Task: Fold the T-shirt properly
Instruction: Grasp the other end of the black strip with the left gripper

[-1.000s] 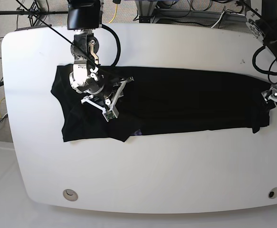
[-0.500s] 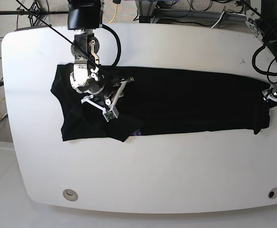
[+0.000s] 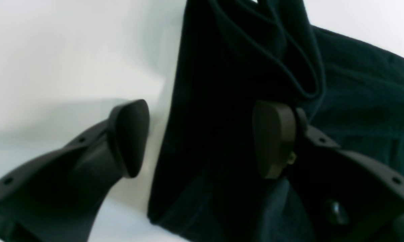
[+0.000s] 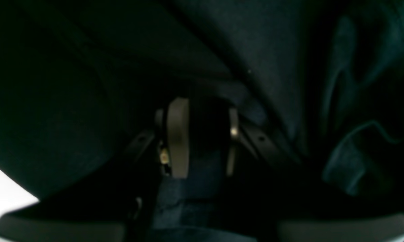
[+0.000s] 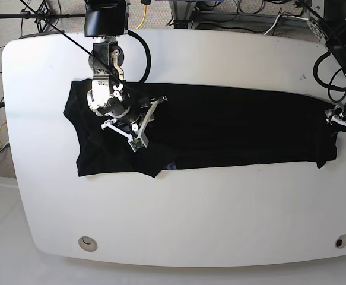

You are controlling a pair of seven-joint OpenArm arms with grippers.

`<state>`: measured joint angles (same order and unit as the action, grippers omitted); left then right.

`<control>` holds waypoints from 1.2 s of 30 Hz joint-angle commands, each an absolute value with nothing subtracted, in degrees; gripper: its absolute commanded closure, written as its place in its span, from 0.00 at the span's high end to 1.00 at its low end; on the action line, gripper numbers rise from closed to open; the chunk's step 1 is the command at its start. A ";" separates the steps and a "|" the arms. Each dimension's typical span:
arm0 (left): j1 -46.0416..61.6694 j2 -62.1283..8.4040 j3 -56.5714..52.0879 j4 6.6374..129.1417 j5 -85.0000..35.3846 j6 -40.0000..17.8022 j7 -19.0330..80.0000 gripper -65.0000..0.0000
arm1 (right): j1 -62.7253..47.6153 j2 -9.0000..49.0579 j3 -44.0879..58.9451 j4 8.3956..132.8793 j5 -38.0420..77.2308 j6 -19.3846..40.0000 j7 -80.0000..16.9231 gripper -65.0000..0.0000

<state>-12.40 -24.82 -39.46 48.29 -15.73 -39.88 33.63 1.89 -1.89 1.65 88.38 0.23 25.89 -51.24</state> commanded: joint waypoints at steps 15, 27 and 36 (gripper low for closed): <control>-13.53 -25.99 -36.55 48.88 -17.23 -40.00 33.48 0.62 | 1.73 -1.85 1.69 88.54 -0.62 25.99 -52.43 0.24; -11.26 -27.68 -35.38 55.60 -19.14 -40.00 33.65 0.51 | 1.72 -2.07 1.69 88.60 -0.76 25.78 -52.94 0.24; -10.80 -27.45 -35.84 57.77 -19.21 -40.00 34.04 0.36 | 1.70 -2.14 1.68 88.37 -1.05 25.80 -52.92 0.24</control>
